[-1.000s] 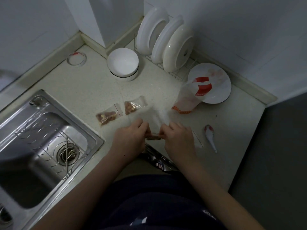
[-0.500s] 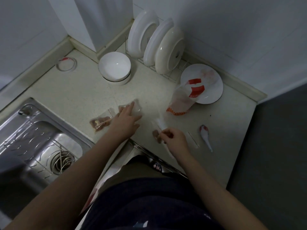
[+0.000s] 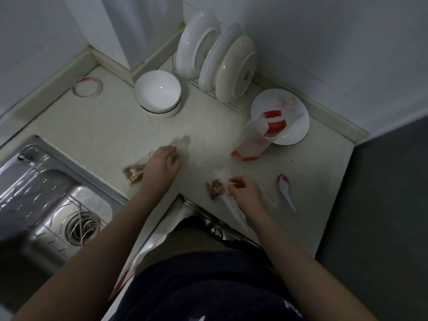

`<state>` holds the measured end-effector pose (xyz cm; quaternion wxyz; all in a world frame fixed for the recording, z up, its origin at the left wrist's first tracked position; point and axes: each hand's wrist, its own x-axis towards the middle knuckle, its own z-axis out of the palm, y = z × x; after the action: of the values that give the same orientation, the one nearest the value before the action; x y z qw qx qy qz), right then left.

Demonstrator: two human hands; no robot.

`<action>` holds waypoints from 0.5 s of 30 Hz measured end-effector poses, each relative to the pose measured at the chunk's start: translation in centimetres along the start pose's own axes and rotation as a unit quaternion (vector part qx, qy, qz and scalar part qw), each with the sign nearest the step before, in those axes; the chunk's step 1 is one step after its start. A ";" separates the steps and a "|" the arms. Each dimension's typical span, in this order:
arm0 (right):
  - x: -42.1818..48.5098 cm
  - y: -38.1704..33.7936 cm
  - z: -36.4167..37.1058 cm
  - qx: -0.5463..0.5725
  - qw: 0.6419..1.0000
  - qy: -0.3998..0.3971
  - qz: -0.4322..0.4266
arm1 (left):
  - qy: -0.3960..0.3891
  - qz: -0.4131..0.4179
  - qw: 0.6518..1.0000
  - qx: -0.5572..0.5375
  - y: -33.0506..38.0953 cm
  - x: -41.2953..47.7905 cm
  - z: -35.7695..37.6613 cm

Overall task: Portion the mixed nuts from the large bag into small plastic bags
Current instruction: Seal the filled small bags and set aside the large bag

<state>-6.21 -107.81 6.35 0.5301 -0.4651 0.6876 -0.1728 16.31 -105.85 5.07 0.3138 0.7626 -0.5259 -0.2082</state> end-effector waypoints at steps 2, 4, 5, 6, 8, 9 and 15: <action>0.0 -0.1 -0.3 -0.109 0.992 0.050 -0.026 | 0.052 -0.062 0.991 -0.110 0.8 -0.8 -1.2; -0.6 -0.6 -0.3 -0.154 0.982 0.072 -0.082 | 0.076 -0.116 0.967 -0.216 1.9 -1.6 -2.1; -1.1 -0.9 -0.2 -0.148 0.981 0.068 -0.110 | 0.078 -0.128 0.953 -0.262 2.5 -2.2 -2.5; -1.6 -1.4 0.0 -0.134 0.980 0.052 -0.140 | 0.071 -0.129 0.944 -0.295 3.1 -2.8 -2.9; -2.6 -2.3 0.5 -0.106 0.973 -0.004 -0.205 | 0.037 -0.116 0.943 -0.311 4.2 -4.0 -3.4; -3.0 -2.8 0.7 -0.099 0.967 -0.037 -0.232 | 0.022 -0.112 0.944 -0.311 4.6 -4.5 -3.5; -4.5 -4.3 1.5 -0.133 0.927 -0.053 -0.346 | -0.015 -0.085 0.942 -0.325 5.7 -6.6 -4.2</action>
<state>-2.92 -105.91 11.46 0.4067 -0.7488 0.4711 -0.2278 12.84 -99.99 11.98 0.5176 0.6581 -0.3675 -0.4048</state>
